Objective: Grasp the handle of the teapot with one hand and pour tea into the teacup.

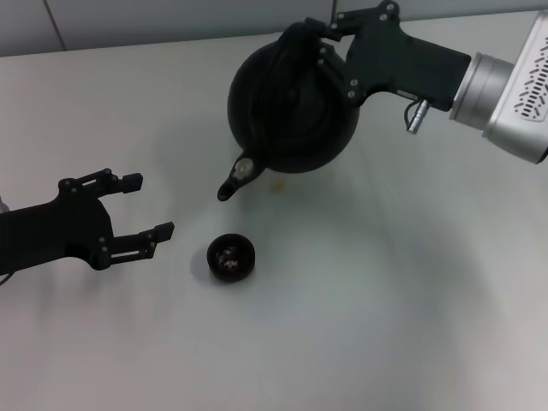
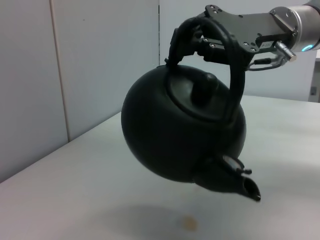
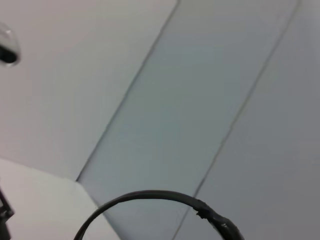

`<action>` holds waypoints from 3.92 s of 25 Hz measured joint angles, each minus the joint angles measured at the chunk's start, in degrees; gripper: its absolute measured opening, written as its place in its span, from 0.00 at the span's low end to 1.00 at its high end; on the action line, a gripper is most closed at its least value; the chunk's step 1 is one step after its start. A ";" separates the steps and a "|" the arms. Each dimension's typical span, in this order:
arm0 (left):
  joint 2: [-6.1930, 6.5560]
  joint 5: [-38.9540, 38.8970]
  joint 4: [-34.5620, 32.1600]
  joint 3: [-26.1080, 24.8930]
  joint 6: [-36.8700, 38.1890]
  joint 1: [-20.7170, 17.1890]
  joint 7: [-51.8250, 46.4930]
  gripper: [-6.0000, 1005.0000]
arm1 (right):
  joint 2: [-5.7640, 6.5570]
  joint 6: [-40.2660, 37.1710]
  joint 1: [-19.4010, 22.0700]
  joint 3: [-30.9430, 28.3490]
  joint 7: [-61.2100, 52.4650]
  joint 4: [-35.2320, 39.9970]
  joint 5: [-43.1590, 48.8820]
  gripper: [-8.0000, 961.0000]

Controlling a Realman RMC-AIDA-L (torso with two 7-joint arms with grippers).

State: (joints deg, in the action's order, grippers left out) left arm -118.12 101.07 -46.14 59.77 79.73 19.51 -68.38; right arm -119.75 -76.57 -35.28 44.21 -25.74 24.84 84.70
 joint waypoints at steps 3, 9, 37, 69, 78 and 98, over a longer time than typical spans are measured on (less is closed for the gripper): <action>0.00 0.00 -0.02 0.07 0.11 0.00 0.00 0.83 | 0.05 -0.17 0.80 -0.01 -0.66 -1.37 -2.45 0.10; 0.00 0.00 -0.09 0.09 0.41 0.00 0.44 0.83 | 0.28 -0.73 2.84 -0.73 -10.23 -3.92 -8.12 0.10; -0.16 0.00 -0.54 1.12 5.58 -1.04 0.61 0.83 | 0.48 12.15 8.82 -0.08 -30.34 -5.91 -9.53 0.11; -0.24 -0.54 -0.52 1.10 7.36 -1.93 1.63 0.83 | 0.30 4.40 12.38 -2.72 -30.38 -4.94 -7.41 0.58; -0.07 -0.54 -0.86 0.90 9.89 -1.93 1.67 0.83 | 0.59 -1.42 16.90 -5.73 -29.48 -4.63 -6.77 0.58; 0.17 -0.53 -0.82 -3.09 22.83 -3.44 3.11 0.83 | 0.68 -19.29 17.90 7.10 -29.03 1.30 5.60 0.70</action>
State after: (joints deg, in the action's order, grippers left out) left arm -117.95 100.55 -46.96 56.67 102.56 16.07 -65.27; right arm -119.06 -95.85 -17.37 51.31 -54.77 26.14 90.30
